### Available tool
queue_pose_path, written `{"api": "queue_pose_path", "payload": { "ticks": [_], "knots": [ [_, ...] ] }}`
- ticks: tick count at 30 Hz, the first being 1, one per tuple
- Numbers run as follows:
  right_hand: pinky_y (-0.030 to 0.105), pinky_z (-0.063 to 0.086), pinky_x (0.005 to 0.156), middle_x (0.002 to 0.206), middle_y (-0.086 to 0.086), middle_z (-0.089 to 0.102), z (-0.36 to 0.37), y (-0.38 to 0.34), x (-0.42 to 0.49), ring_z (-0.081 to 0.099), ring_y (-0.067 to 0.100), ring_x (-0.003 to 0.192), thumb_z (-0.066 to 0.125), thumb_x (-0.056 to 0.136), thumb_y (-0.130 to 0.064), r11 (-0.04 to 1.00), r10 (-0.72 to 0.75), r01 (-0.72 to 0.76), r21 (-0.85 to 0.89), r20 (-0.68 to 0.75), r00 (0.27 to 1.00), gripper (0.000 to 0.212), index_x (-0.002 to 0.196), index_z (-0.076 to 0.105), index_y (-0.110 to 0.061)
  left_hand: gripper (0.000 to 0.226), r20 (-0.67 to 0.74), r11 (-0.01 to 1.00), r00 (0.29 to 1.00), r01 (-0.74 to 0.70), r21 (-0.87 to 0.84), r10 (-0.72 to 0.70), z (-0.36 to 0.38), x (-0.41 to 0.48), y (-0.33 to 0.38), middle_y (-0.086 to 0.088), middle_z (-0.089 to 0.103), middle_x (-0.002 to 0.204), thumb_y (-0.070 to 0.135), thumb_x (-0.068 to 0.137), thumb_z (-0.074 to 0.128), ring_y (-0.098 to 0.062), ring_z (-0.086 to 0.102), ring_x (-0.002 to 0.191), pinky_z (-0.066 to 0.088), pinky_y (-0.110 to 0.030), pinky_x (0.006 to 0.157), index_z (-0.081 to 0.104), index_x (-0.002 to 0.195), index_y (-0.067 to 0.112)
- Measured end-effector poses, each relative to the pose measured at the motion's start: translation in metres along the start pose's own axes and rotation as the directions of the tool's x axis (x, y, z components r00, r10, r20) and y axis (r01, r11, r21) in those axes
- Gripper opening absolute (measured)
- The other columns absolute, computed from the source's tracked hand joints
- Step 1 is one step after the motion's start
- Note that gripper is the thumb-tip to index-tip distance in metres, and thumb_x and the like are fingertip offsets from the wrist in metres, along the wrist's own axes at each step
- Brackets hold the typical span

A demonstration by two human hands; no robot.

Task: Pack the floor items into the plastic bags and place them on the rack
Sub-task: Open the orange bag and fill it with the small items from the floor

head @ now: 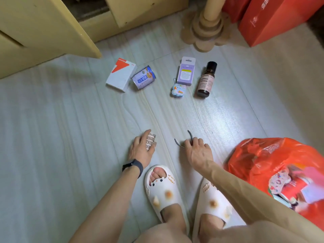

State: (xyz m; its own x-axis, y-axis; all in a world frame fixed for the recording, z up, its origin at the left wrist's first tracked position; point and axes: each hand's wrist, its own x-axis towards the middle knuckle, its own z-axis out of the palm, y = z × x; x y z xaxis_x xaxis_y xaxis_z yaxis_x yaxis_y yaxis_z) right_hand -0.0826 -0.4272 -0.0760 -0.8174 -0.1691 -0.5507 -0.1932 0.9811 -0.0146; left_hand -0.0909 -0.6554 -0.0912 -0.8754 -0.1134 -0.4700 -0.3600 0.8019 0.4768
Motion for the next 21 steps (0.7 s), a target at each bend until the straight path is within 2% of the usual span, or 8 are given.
{"api": "queue_pose_path", "payload": {
  "ticks": [3,5,7,9,12,14,17,21],
  "knots": [
    [0.037,0.041,0.082,0.123,0.018,0.048,-0.003,0.0,-0.008,0.049,0.033,0.107,0.04,0.095,-0.008,0.984,0.057,-0.071,0.163,0.092,0.994,0.03,0.125,0.039,-0.006,0.06,0.094,0.997,0.993,0.071,-0.039,-0.067,-0.013,-0.014,-0.004,-0.008,0.049,0.128,0.042,0.09,0.061,-0.028,0.055,0.114,0.045,-0.039,0.1,0.036,0.145,0.039],
    [0.038,0.04,0.081,0.116,0.02,0.052,-0.014,0.006,-0.018,0.054,0.035,0.102,0.036,0.102,-0.017,0.858,0.12,-0.176,0.483,0.145,0.982,0.022,0.119,0.041,-0.004,0.061,0.085,0.995,0.993,0.083,-0.061,-0.077,-0.028,-0.021,0.001,-0.011,0.05,0.127,0.04,0.089,0.064,-0.028,0.057,0.11,0.045,-0.034,0.099,0.038,0.144,0.035],
    [0.033,0.042,0.071,0.1,0.015,0.059,-0.034,0.015,-0.035,0.057,0.029,0.084,0.04,0.102,-0.025,0.538,0.149,-0.261,0.802,0.214,0.965,0.018,0.107,0.046,-0.009,0.061,0.072,0.994,0.995,0.081,-0.073,-0.075,-0.043,-0.024,0.013,-0.011,0.05,0.127,0.041,0.089,0.064,-0.027,0.06,0.105,0.044,-0.028,0.094,0.038,0.144,0.035],
    [0.031,0.047,0.067,0.082,0.007,0.058,-0.056,0.029,-0.067,0.055,0.018,0.068,0.049,0.101,-0.027,0.159,0.143,-0.242,0.957,0.22,0.965,0.015,0.097,0.05,-0.013,0.061,0.072,0.998,0.997,0.024,-0.059,-0.019,-0.06,-0.029,0.038,-0.011,0.054,0.125,0.041,0.089,0.065,-0.022,0.06,0.095,0.04,-0.018,0.082,0.039,0.143,0.032],
    [0.028,0.048,0.062,0.072,0.003,0.052,-0.084,0.062,-0.131,0.051,0.014,0.062,0.06,0.098,-0.024,-0.327,0.114,-0.115,0.938,0.16,0.98,0.015,0.085,0.058,-0.018,0.058,0.089,0.991,0.987,-0.128,-0.036,0.131,-0.089,-0.03,0.095,-0.007,0.065,0.112,0.039,0.087,0.067,-0.012,0.064,0.073,0.038,-0.012,0.062,0.043,0.139,0.031],
    [0.027,0.047,0.058,0.072,0.005,0.051,-0.091,0.096,-0.18,0.048,0.016,0.063,0.062,0.095,-0.022,-0.569,0.145,0.004,0.822,0.096,0.985,0.013,0.082,0.062,-0.017,0.058,0.113,0.966,0.96,-0.256,-0.024,0.257,-0.106,-0.034,0.148,-0.001,0.069,0.102,0.04,0.085,0.068,-0.009,0.066,0.07,0.043,-0.011,0.059,0.045,0.137,0.032],
    [0.023,0.046,0.056,0.072,0.002,0.056,-0.079,0.139,-0.238,0.052,0.013,0.062,0.056,0.097,-0.02,-0.672,0.319,0.108,0.733,0.156,0.935,0.009,0.094,0.062,-0.014,0.062,0.178,0.891,0.886,-0.447,0.083,0.428,-0.12,-0.047,0.228,0.006,0.067,0.103,0.044,0.084,0.068,-0.015,0.065,0.085,0.047,-0.025,0.073,0.043,0.139,0.035],
    [0.025,0.036,0.049,0.055,-0.001,0.047,-0.031,0.17,-0.27,0.043,0.011,0.049,0.049,0.103,-0.015,-0.525,0.534,-0.031,0.851,0.357,0.766,0.018,0.085,0.048,-0.013,0.063,0.37,0.617,0.69,-0.723,0.311,0.622,-0.115,-0.08,0.315,-0.001,0.062,0.114,0.048,0.085,0.063,-0.023,0.061,0.103,0.043,-0.028,0.078,0.038,0.141,0.035]
  ]
}}
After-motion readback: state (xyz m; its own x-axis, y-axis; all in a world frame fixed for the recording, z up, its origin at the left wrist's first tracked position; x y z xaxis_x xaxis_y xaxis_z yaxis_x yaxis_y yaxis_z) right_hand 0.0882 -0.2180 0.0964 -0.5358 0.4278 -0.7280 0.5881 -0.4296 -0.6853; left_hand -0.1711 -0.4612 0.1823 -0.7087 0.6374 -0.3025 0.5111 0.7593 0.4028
